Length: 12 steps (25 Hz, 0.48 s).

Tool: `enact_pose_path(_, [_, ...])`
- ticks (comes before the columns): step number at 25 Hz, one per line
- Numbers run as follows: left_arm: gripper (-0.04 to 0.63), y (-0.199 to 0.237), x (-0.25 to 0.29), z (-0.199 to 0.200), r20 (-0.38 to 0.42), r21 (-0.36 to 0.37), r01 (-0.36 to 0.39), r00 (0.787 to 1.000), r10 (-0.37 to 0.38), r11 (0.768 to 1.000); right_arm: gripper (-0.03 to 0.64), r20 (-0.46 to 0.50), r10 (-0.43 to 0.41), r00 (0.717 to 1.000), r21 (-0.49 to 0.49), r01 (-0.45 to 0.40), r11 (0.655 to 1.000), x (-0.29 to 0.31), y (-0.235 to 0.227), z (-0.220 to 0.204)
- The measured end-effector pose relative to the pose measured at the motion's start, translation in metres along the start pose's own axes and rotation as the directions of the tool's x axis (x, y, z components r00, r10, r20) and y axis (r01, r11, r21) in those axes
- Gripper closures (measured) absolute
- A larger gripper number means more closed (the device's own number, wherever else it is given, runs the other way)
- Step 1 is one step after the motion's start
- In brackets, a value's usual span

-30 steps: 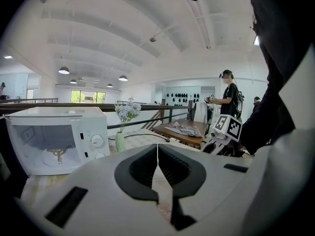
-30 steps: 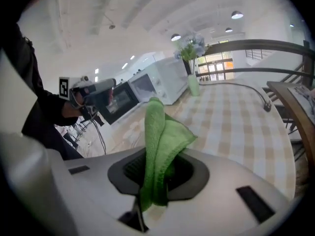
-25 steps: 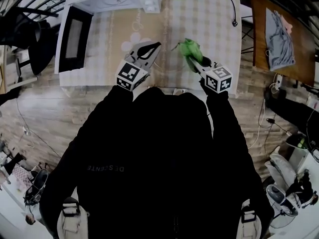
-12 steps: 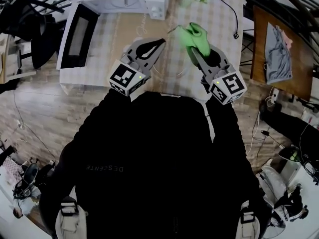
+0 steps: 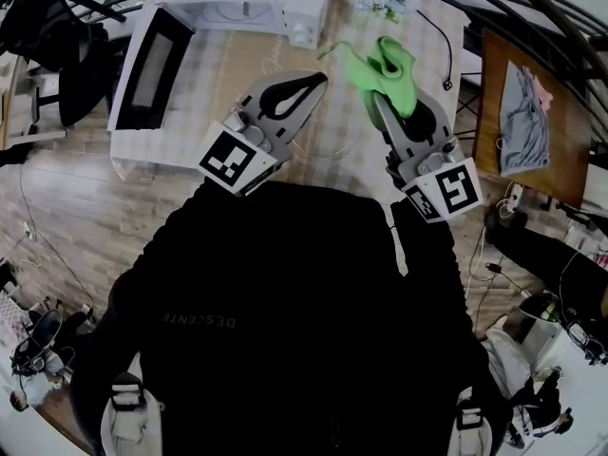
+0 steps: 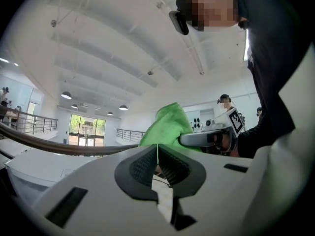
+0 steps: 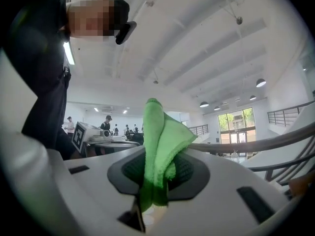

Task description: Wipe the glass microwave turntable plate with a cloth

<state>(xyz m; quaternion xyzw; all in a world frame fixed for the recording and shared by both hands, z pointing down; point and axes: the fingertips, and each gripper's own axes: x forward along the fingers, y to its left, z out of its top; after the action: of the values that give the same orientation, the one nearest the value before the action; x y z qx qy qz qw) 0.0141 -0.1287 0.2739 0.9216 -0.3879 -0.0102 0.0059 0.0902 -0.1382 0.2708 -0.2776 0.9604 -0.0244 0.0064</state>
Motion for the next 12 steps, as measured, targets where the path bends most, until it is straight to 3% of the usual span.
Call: enact_pose_path(12, [0.574, -0.0074, 0.0031, -0.0005, 0.000, -0.015, 0.019, 1.000, -0.019, 1.000, 0.531, -0.009, -0.003, 1.000, -0.029, 0.003, 1.000, -0.0013, 0.0002, 0.0024])
